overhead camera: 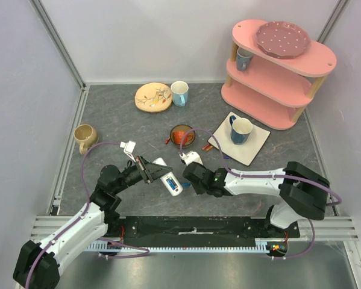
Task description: Load the batteries into the remote control
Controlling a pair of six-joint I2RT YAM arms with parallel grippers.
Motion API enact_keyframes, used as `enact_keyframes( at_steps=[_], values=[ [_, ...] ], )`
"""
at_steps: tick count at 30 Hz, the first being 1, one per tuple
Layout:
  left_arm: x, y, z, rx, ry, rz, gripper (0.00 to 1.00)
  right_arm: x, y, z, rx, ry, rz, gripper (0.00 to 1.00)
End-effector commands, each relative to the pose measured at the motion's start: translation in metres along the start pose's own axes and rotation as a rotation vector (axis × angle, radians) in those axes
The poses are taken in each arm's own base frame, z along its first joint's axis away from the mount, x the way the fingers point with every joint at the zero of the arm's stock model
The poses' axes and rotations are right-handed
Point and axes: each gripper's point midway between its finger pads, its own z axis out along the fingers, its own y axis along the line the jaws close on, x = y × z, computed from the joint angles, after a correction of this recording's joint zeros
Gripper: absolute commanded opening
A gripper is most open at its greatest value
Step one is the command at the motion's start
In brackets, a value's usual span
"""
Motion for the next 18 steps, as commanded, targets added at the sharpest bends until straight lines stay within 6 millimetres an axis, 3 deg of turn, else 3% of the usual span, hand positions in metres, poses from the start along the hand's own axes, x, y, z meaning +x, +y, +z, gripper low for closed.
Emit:
enact_keyframes(
  at_steps=[1, 7, 10, 13, 18],
  values=[
    [-0.008, -0.009, 0.000, 0.035, -0.025, 0.055, 0.02, -0.013, -0.008, -0.025, 0.008, -0.042, 0.028, 0.28],
    [-0.008, -0.008, 0.002, 0.038, -0.021, 0.055, 0.02, -0.026, -0.016, -0.048, 0.020, -0.079, 0.040, 0.27],
    [-0.007, -0.008, 0.003, 0.039, -0.017, 0.050, 0.02, -0.020, -0.017, -0.043, 0.031, -0.058, 0.032, 0.34],
    [-0.007, -0.008, 0.004, 0.043, -0.014, 0.047, 0.02, -0.020, -0.010, -0.035, 0.009, -0.057, 0.029, 0.51],
    [-0.006, -0.009, 0.003, 0.046, -0.010, 0.046, 0.02, -0.023, -0.003, -0.022, 0.005, -0.046, -0.009, 0.56]
  ],
)
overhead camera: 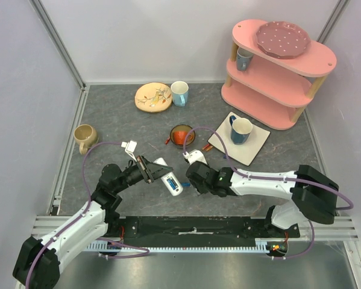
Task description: Load the batteries into the remote control
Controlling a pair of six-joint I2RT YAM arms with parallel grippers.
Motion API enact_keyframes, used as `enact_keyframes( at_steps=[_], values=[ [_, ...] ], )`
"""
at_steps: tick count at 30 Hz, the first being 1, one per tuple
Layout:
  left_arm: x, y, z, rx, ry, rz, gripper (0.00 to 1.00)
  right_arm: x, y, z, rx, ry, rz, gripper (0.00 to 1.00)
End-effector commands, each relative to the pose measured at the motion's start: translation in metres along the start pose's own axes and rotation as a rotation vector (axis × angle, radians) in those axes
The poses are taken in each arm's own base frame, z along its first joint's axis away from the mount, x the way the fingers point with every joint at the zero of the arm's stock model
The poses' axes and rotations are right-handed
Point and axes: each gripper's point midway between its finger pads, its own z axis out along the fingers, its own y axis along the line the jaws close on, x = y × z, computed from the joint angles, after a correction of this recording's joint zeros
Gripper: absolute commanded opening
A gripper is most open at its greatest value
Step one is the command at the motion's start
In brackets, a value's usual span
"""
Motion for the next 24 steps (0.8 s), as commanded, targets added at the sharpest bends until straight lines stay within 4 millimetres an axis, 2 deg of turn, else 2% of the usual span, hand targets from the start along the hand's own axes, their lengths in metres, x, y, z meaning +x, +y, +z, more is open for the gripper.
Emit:
enact_keyframes(
  at_steps=[1, 8, 24],
  values=[
    [-0.007, -0.014, 0.000, 0.060, -0.018, 0.055, 0.02, -0.023, 0.013, 0.008, -0.017, -0.045, -0.019, 0.56],
    [-0.007, -0.016, -0.001, 0.063, -0.018, 0.057, 0.02, -0.013, 0.014, 0.028, 0.014, 0.012, -0.088, 0.54],
    [-0.006, -0.014, -0.002, 0.063, -0.023, 0.056, 0.02, -0.009, 0.011, 0.047, -0.055, 0.068, -0.059, 0.55]
  ],
)
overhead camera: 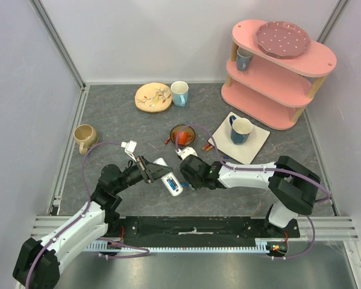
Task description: Load the batteries into the remote control
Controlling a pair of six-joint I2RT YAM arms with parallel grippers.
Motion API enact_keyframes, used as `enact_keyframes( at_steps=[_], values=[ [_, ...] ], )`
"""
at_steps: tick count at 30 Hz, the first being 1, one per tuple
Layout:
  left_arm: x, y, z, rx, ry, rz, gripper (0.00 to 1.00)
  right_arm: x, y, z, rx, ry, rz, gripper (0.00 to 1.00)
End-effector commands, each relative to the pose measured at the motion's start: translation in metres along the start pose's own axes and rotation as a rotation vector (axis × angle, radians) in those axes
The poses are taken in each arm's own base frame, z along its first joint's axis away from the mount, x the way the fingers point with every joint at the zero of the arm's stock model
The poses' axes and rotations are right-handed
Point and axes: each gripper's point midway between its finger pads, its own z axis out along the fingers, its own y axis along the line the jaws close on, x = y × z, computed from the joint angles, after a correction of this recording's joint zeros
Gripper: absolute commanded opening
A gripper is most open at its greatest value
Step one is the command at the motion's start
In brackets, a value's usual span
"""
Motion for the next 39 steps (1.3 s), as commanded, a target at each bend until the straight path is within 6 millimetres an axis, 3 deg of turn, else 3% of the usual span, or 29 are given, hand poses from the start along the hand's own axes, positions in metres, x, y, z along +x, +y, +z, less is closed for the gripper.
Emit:
enact_keyframes(
  at_steps=[1, 6, 14, 19, 27, 30, 33, 34, 35, 39],
  values=[
    [-0.006, -0.011, -0.001, 0.051, -0.023, 0.051, 0.02, -0.004, 0.005, 0.008, -0.054, 0.013, -0.002, 0.55],
    [-0.006, -0.010, -0.002, 0.050, -0.028, 0.050, 0.02, 0.002, 0.005, 0.009, -0.076, 0.030, 0.010, 0.52],
    [-0.006, -0.010, -0.001, 0.048, -0.027, 0.048, 0.02, 0.011, 0.002, 0.007, -0.075, 0.042, 0.030, 0.35],
    [-0.007, -0.011, -0.001, 0.050, -0.028, 0.050, 0.02, -0.003, -0.006, -0.003, -0.040, -0.009, 0.065, 0.30],
    [-0.009, -0.014, 0.000, 0.056, -0.030, 0.055, 0.02, -0.043, -0.022, -0.041, 0.019, -0.130, 0.177, 0.23],
    [-0.010, -0.015, 0.000, 0.059, -0.033, 0.057, 0.02, -0.049, -0.034, -0.053, 0.025, -0.171, 0.298, 0.22],
    [-0.009, -0.015, 0.000, 0.062, -0.031, 0.057, 0.02, -0.043, -0.061, -0.053, 0.055, -0.186, 0.469, 0.20],
    [-0.009, -0.015, 0.000, 0.061, -0.031, 0.056, 0.02, -0.042, -0.074, -0.052, 0.075, -0.194, 0.530, 0.15],
    [-0.009, -0.014, 0.000, 0.060, -0.030, 0.054, 0.02, -0.035, -0.079, -0.050, 0.084, -0.192, 0.598, 0.12],
    [-0.008, -0.014, 0.000, 0.065, -0.028, 0.050, 0.02, -0.038, -0.096, -0.058, 0.120, -0.265, 0.797, 0.02]
  ],
)
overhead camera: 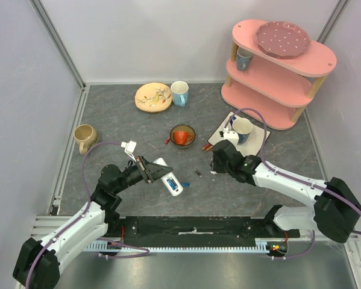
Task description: Load the batteries into the remote control
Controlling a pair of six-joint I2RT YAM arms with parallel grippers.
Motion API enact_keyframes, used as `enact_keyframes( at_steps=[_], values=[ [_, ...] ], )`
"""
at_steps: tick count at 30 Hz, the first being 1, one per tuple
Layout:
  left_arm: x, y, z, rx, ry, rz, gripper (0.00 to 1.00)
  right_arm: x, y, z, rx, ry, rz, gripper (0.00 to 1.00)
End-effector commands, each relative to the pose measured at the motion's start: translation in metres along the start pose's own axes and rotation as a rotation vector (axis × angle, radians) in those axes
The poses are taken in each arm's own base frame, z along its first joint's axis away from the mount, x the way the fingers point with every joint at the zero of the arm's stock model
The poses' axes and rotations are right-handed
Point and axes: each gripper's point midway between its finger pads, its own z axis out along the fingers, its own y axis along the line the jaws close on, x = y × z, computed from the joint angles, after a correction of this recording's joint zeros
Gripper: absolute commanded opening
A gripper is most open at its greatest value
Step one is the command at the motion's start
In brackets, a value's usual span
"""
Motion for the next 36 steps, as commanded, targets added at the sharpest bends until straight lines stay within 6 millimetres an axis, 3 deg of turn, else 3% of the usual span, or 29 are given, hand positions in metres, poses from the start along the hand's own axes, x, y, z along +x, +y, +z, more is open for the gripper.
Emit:
enact_keyframes(
  at_steps=[1, 6, 10, 15, 23, 29, 36],
  values=[
    [-0.008, -0.014, 0.001, 0.064, -0.025, 0.048, 0.02, -0.011, -0.011, -0.004, 0.052, -0.088, 0.286, 0.00],
    [-0.006, -0.013, 0.002, 0.070, -0.018, 0.040, 0.02, -0.010, -0.018, -0.004, 0.099, -0.127, 0.567, 0.00],
    [-0.007, -0.013, 0.002, 0.070, -0.018, 0.041, 0.02, 0.005, -0.045, -0.007, 0.257, -0.178, 0.780, 0.00],
    [-0.006, -0.012, 0.002, 0.069, -0.017, 0.040, 0.02, 0.020, -0.053, -0.007, 0.393, -0.164, 0.817, 0.03],
    [-0.005, -0.013, 0.003, 0.075, -0.011, 0.036, 0.02, 0.035, -0.031, 0.009, 0.403, -0.110, 0.830, 0.08],
    [-0.003, -0.012, 0.002, 0.075, -0.006, 0.035, 0.02, 0.041, -0.022, 0.016, 0.390, -0.092, 0.823, 0.20],
    [-0.003, -0.013, 0.001, 0.079, -0.003, 0.037, 0.02, 0.039, -0.015, 0.018, 0.373, -0.075, 0.777, 0.42]
  ],
)
